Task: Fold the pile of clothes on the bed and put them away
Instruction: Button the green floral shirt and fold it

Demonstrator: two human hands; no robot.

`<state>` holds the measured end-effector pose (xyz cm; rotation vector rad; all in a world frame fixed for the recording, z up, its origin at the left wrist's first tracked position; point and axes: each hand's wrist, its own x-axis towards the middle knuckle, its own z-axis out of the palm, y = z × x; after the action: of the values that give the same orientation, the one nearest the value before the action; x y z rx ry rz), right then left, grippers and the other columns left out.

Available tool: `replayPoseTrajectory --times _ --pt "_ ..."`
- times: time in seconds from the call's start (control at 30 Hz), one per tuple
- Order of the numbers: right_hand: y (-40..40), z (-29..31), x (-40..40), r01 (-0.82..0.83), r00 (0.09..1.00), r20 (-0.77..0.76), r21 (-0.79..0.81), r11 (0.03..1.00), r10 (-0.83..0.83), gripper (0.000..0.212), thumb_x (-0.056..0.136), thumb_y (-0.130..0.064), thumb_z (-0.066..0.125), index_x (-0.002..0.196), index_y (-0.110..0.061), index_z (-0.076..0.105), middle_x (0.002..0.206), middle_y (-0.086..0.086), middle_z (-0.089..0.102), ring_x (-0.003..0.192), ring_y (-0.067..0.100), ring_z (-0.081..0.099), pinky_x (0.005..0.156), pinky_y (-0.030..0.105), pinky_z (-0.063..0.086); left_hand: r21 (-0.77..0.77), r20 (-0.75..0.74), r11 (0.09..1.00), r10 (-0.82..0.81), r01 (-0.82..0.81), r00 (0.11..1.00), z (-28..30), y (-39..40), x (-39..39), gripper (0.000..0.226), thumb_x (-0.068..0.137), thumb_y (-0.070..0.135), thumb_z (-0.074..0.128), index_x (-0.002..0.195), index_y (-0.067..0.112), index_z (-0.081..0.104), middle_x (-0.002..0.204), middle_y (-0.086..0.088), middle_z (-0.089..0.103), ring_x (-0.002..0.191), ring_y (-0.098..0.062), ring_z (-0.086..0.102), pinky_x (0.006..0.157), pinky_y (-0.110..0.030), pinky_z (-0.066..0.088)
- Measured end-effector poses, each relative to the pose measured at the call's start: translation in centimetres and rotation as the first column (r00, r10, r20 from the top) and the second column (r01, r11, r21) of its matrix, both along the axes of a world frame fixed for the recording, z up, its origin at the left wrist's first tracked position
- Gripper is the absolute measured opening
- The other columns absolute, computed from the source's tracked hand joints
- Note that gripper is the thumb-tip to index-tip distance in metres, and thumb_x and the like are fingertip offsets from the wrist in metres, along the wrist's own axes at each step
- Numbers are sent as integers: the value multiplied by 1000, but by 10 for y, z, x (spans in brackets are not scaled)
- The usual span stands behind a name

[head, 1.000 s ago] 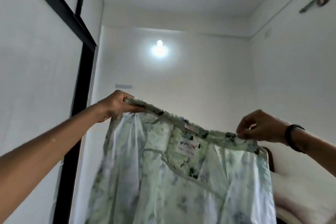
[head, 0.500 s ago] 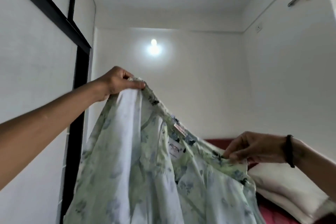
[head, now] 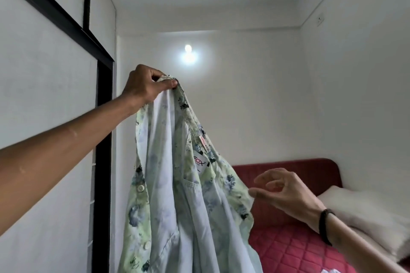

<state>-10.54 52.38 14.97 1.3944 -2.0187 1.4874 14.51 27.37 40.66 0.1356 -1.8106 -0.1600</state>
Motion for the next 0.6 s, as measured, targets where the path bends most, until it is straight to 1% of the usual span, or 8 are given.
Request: replayPoseTrajectory --times 0.07,0.1,0.2,0.3,0.4,0.5,0.57,0.6 --pt "-10 -15 18 -206 961 196 35 978 196 64 59 -74 89 114 -49 69 119 -20 69 105 1 70 85 32 60 -49 25 999 -11 12 1000 -3 3 0 60 79 56 81 83 -3 74 60 -3 50 54 -9 38 55 -29 29" --pt "-17 -23 28 -328 897 320 21 945 304 71 61 -69 90 123 -47 63 122 -14 71 107 6 72 89 38 61 -57 34 998 -15 17 999 -4 4 0 58 78 57 81 84 0 76 63 -8 60 60 -11 45 59 -30 33" --pt "-40 -44 49 -533 712 513 -51 844 480 70 77 -41 91 134 -29 54 118 6 76 108 26 75 93 51 60 -51 49 999 6 -4 999 -7 8 2 53 76 56 81 86 5 79 72 -7 66 71 -14 54 67 -31 41" --pt "-53 -55 58 -533 674 576 -55 844 463 57 77 -19 93 125 -6 65 113 18 76 105 37 74 95 54 59 -64 41 996 67 -64 997 -9 5 9 64 70 66 76 84 4 77 72 0 62 69 -16 55 66 -34 45" --pt "-44 -47 53 -526 568 674 -144 838 473 44 76 0 87 115 12 71 115 29 72 100 41 74 93 51 60 -41 30 991 125 -124 992 -11 -5 27 49 77 57 81 86 9 80 74 -7 73 66 -17 60 63 -34 47" --pt "-17 -30 37 -438 514 670 -333 835 536 35 85 2 74 118 10 70 124 38 65 99 43 70 92 55 58 -10 4 987 160 -160 987 -18 -6 51 40 83 48 82 99 12 82 79 -4 75 65 -2 59 56 -20 44" --pt "7 -14 33 -356 563 625 -408 841 541 32 92 -2 66 123 5 70 128 35 64 113 48 63 98 58 53 68 55 989 125 -128 991 -31 -10 73 40 85 44 82 105 10 81 96 0 72 82 8 58 62 -29 50" --pt "20 -4 37 -292 611 608 -423 858 508 31 94 -4 64 123 4 71 126 32 67 112 47 65 95 56 55 103 103 989 94 -104 990 -41 -9 82 39 84 44 82 103 10 81 102 4 60 87 7 31 58 -33 48"
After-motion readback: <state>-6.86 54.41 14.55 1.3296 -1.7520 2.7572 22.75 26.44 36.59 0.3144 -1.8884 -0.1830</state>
